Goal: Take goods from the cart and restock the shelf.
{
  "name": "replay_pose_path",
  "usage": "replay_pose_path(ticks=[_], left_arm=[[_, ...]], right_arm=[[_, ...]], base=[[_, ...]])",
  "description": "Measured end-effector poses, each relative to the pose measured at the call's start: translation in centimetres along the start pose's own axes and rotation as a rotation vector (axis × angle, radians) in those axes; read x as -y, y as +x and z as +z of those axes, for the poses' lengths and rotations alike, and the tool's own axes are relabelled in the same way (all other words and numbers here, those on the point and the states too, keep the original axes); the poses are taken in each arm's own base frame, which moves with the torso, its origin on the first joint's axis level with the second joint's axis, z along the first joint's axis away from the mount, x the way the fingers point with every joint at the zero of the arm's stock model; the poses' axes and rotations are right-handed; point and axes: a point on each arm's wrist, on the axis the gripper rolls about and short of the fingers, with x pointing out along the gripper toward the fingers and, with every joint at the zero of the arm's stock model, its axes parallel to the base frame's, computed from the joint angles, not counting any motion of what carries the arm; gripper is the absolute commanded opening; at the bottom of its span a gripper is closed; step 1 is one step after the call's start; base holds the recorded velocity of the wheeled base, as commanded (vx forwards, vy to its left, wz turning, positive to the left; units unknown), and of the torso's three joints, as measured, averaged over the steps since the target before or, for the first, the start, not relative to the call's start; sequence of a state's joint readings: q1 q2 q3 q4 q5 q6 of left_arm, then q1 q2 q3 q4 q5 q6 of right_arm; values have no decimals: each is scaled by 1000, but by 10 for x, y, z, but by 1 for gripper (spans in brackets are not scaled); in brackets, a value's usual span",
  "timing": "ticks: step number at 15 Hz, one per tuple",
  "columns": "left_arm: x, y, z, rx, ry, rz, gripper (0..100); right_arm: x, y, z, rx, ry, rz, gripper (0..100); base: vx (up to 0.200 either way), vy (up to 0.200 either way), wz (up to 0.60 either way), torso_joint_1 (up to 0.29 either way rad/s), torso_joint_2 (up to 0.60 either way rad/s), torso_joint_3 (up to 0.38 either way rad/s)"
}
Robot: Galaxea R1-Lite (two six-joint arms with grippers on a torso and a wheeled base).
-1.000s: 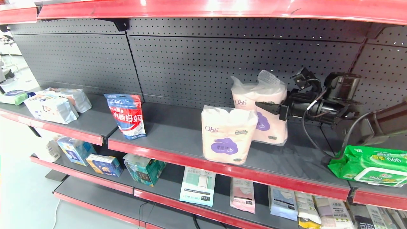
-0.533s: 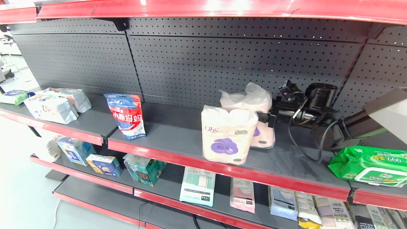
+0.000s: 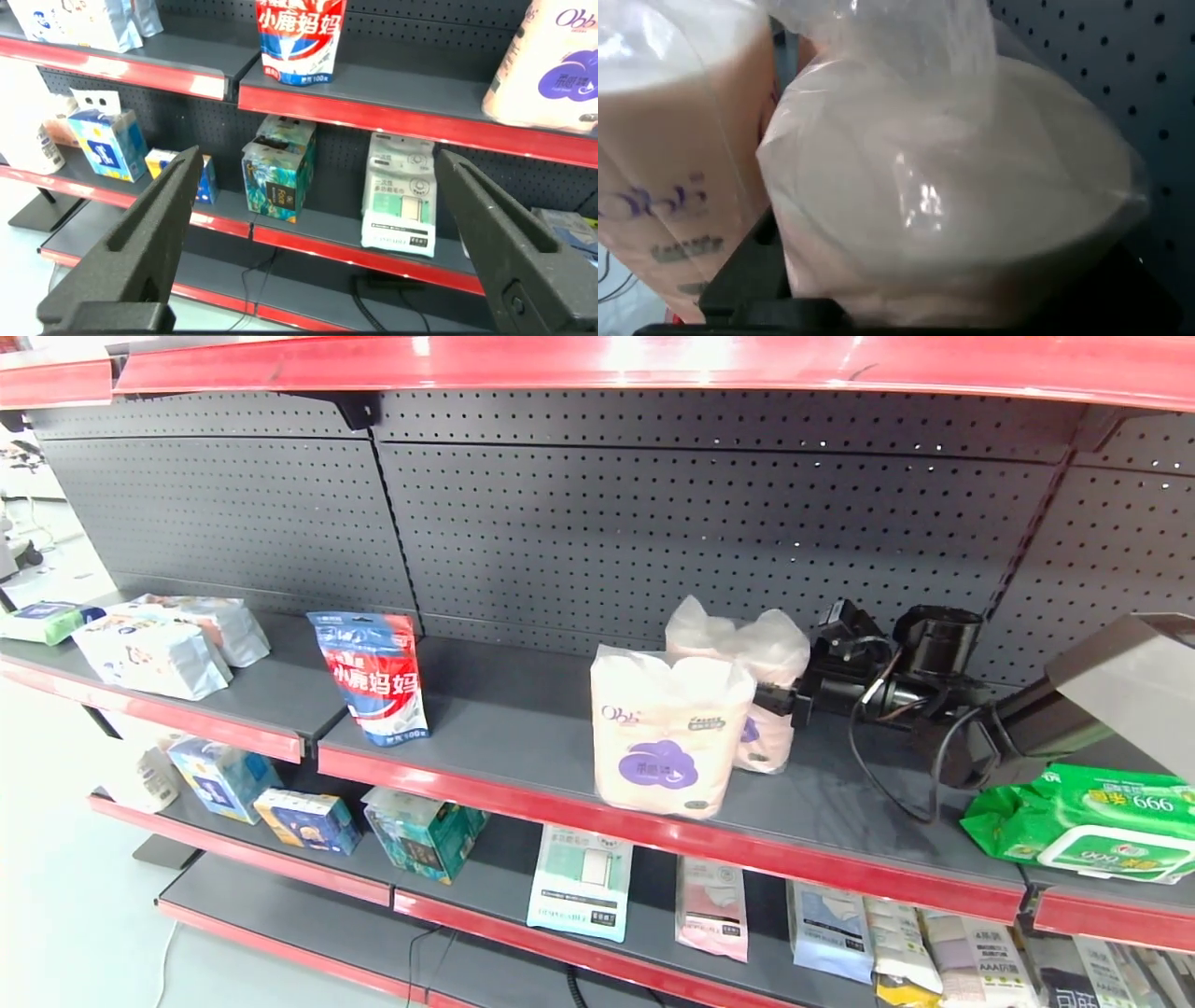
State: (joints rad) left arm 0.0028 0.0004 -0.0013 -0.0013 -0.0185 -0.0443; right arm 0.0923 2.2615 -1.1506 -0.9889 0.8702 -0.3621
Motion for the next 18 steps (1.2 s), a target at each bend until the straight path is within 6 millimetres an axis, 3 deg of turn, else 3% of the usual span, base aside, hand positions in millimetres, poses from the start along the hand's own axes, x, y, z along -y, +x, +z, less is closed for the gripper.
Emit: replay_pose_path(ticks=[6, 14, 18], left_arm=[[0, 0, 0, 0, 0, 0, 100], [0, 0, 0, 0, 0, 0, 100], [0, 0, 0, 0, 0, 0, 100]], right_arm=[[13, -21, -16, -32, 29, -48, 0], [20, 0, -16, -47, 3, -147, 0], [16, 6, -15, -34, 5, -111, 0]], base=[[0, 0, 0, 0, 0, 0], [0, 0, 0, 0, 0, 0], [0, 0, 0, 0, 0, 0]])
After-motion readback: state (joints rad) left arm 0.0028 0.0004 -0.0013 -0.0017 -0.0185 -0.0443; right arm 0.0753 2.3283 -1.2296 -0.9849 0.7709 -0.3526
